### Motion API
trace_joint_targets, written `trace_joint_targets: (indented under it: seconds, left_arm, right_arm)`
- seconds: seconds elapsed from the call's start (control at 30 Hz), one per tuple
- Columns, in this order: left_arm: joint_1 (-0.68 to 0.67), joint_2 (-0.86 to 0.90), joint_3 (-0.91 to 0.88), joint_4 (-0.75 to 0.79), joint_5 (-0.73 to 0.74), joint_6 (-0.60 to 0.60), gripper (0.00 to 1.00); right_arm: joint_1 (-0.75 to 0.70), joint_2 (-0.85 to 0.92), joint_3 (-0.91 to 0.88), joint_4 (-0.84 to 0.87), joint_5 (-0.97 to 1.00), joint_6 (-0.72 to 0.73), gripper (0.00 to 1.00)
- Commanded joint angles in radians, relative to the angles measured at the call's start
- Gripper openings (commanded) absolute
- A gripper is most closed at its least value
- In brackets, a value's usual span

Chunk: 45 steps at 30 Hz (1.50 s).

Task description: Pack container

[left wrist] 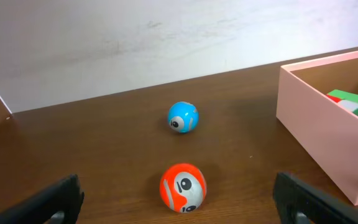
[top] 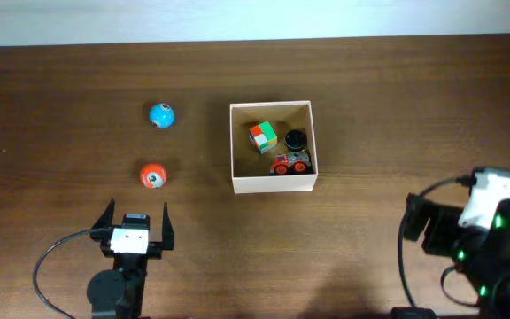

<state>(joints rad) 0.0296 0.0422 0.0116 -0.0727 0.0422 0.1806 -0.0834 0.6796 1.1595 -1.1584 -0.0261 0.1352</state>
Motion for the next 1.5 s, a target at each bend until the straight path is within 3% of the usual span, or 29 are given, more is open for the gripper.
trace_joint_targets:
  seconds: [0.0, 1.47]
  left_arm:
    - [0.006, -0.002, -0.002, -0.006, 0.014, 0.016, 0.99]
    - [0.006, -0.002, -0.002, -0.006, 0.014, 0.016, 0.99]
  right_arm:
    - [-0.009, -0.104, -0.082, 0.081, -0.003, -0.003, 0.99]
    - [-0.009, -0.127, -0.103, 0.098, 0.015, -0.003, 0.99]
